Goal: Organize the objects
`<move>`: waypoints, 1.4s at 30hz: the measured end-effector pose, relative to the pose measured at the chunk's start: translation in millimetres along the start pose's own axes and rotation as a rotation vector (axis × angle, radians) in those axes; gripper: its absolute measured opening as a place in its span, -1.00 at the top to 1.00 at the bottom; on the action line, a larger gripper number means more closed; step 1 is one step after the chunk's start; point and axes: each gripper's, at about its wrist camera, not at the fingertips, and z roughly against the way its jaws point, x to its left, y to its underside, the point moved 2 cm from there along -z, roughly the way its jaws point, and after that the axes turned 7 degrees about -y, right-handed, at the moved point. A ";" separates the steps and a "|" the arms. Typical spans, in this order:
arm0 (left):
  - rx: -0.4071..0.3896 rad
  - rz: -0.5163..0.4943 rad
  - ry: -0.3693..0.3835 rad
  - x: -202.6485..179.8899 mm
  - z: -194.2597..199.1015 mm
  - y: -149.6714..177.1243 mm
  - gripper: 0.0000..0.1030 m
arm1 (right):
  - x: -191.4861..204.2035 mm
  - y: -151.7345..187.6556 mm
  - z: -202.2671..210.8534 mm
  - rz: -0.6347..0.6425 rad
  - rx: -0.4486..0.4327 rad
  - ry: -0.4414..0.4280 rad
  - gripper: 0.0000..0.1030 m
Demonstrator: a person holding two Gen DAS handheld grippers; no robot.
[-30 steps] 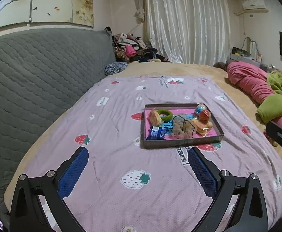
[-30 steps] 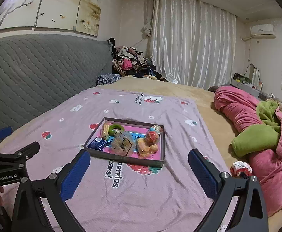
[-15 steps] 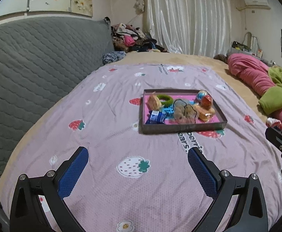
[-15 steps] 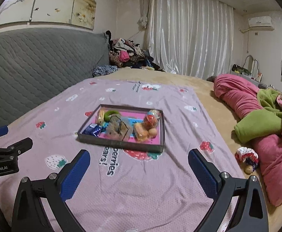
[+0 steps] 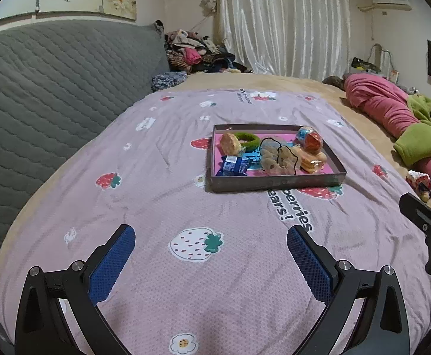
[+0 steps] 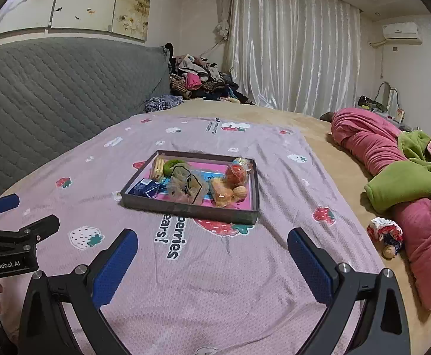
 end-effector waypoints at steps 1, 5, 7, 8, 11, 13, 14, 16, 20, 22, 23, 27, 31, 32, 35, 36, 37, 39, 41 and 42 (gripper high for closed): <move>0.000 -0.002 -0.002 -0.8 -1.0 0.5 -0.99 | -0.1 1.5 -0.7 0.001 0.000 -0.002 -0.99; 0.007 -0.004 -0.003 -2.9 -6.8 4.7 -0.99 | -2.6 6.5 -3.8 -0.010 0.006 -0.001 -0.99; 0.009 -0.001 -0.005 -3.0 -9.7 7.6 -0.99 | -4.9 9.6 -6.4 -0.018 0.011 0.004 -0.99; 0.011 0.001 -0.007 -3.0 -11.8 9.4 -0.99 | -5.6 11.0 -8.0 -0.020 0.015 0.007 -0.99; 0.015 0.006 -0.001 -2.7 -16.2 13.9 -0.99 | -8.5 19.3 -13.4 -0.025 0.028 0.012 -0.99; 0.017 0.004 0.000 -3.4 -19.0 15.8 -0.99 | -8.9 25.2 -17.3 -0.027 0.041 0.013 -0.99; 0.019 0.003 -0.002 -4.0 -20.8 17.2 -0.99 | -9.0 27.5 -19.2 -0.028 0.044 0.015 -0.99; 0.021 -0.004 -0.002 -5.7 -24.1 19.2 -0.99 | -9.1 30.5 -20.6 -0.029 0.048 0.015 -0.99; 0.035 -0.014 -0.002 -9.1 -31.0 24.4 -0.99 | -10.9 34.2 -24.7 -0.037 0.049 0.014 -0.99; 0.041 -0.014 -0.005 -9.9 -34.4 26.2 -0.99 | -11.8 36.1 -26.3 -0.041 0.051 0.016 -0.99; 0.043 -0.014 -0.005 -10.5 -36.0 27.3 -0.99 | -12.1 36.6 -26.0 -0.042 0.050 0.016 -0.99; 0.046 -0.012 -0.001 -11.6 -40.6 29.6 -0.99 | -13.1 40.3 -30.3 -0.043 0.053 0.016 -0.99; 0.043 -0.014 -0.002 -12.1 -43.3 30.7 -0.99 | -14.9 43.4 -33.2 -0.054 0.049 0.017 -0.99; 0.045 -0.012 -0.002 -12.3 -45.2 31.2 -0.99 | -15.8 44.2 -33.5 -0.053 0.049 0.018 -0.99; 0.047 -0.007 0.002 -11.9 -46.5 32.8 -0.99 | -16.6 47.1 -35.9 -0.054 0.040 0.015 -0.99; 0.048 -0.007 0.003 -12.1 -48.1 33.5 -0.99 | -17.0 47.6 -36.0 -0.056 0.039 0.014 -0.99; 0.051 -0.009 0.003 -12.1 -50.2 34.5 -0.99 | -17.0 48.7 -36.3 -0.058 0.032 0.014 -0.99; 0.051 -0.006 0.005 -11.9 -53.4 36.8 -0.99 | -17.0 50.5 -38.0 -0.056 0.030 0.013 -0.99; 0.048 -0.008 0.005 -12.6 -56.4 39.1 -0.99 | -17.6 53.4 -40.5 -0.056 0.036 0.014 -0.99; 0.050 -0.010 0.006 -12.7 -58.0 39.9 -0.99 | -17.9 55.0 -42.5 -0.057 0.039 0.015 -0.99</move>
